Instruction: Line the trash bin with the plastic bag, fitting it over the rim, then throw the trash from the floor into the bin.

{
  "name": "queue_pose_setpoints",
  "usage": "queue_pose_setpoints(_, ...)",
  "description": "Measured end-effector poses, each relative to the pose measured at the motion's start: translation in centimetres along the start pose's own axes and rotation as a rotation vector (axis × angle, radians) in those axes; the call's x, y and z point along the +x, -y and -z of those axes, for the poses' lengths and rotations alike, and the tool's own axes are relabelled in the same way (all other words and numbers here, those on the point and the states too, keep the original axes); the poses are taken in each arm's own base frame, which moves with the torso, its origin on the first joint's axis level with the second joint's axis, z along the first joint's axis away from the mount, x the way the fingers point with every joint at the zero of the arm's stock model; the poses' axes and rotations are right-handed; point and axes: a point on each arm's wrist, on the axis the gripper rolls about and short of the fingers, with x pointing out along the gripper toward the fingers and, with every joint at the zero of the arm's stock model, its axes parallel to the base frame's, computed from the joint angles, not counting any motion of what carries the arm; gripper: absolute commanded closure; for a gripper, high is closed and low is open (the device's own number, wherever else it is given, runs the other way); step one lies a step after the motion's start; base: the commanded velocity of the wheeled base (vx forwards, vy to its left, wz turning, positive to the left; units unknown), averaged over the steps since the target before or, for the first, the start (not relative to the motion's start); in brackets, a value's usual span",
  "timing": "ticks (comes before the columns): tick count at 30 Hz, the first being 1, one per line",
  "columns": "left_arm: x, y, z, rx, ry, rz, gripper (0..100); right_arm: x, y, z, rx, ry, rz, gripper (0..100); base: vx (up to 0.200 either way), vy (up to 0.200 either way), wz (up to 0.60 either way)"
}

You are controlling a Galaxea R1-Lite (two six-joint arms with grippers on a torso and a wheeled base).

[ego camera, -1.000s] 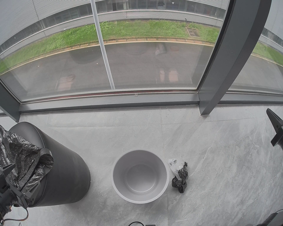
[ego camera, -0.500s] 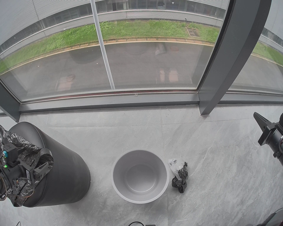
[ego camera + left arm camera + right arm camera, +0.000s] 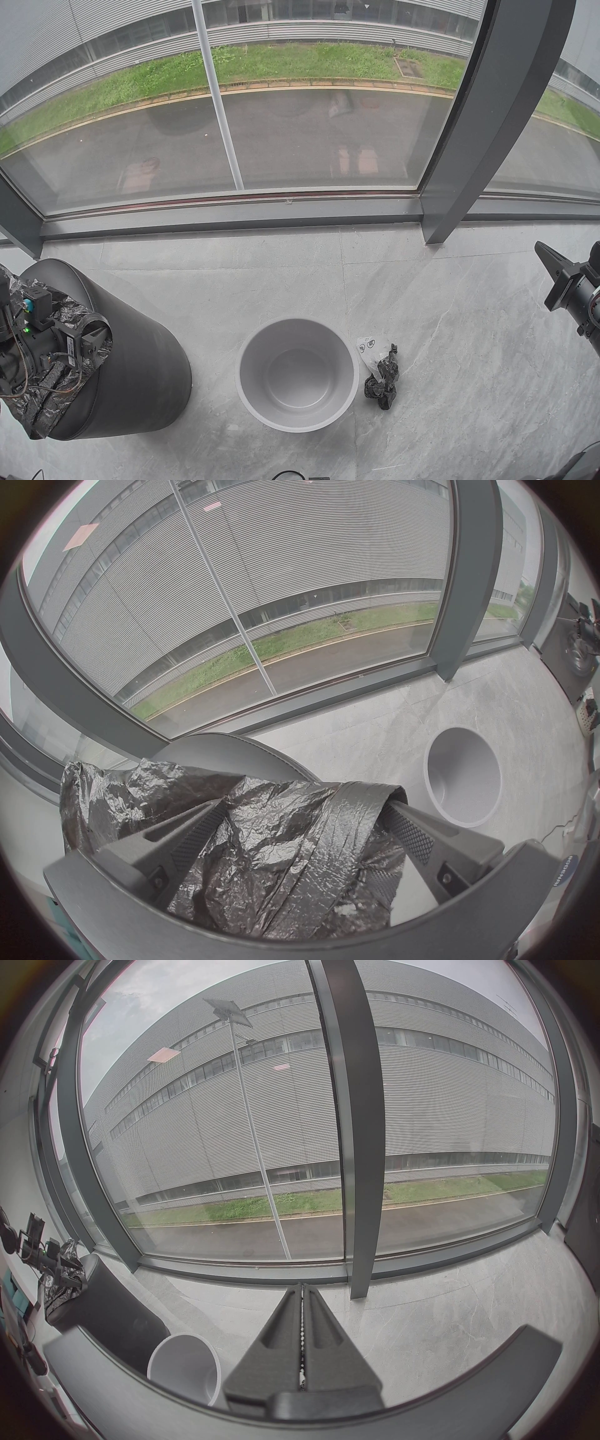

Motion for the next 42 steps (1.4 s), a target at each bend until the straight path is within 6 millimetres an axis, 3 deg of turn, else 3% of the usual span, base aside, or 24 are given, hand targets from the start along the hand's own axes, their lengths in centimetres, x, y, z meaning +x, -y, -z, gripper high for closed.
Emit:
queue_pose_setpoints(10, 1.5, -0.2, 0.2, -0.010, -0.030, -0.004, 0, 0.0, 0.0, 0.0, 0.018, 0.000, -0.002, 100, 0.000, 0.000, 0.00)
queue_pose_setpoints(11, 1.6, -0.2, 0.2, -0.012, -0.031, -0.005, 100, 0.0, 0.0, 0.0, 0.018, 0.000, -0.002, 100, 0.000, 0.000, 0.00)
queue_pose_setpoints(28, 0.6, 0.1, -0.3, -0.080, 0.055, 0.010, 100, -0.1, 0.0, -0.1, 0.019, 0.005, -0.004, 100, 0.000, 0.000, 0.00)
queue_pose_setpoints(35, -1.2, 0.8, -3.2, -0.288, 0.216, 0.096, 100, -0.3, -0.1, -0.3, 0.018, 0.018, -0.007, 100, 0.000, 0.000, 0.00)
queue_pose_setpoints(42, -4.1, 2.0, -6.8, -0.376, 0.395, 0.202, 100, -0.7, -0.8, -0.8, 0.022, 0.042, -0.043, 100, 0.000, 0.000, 0.00)
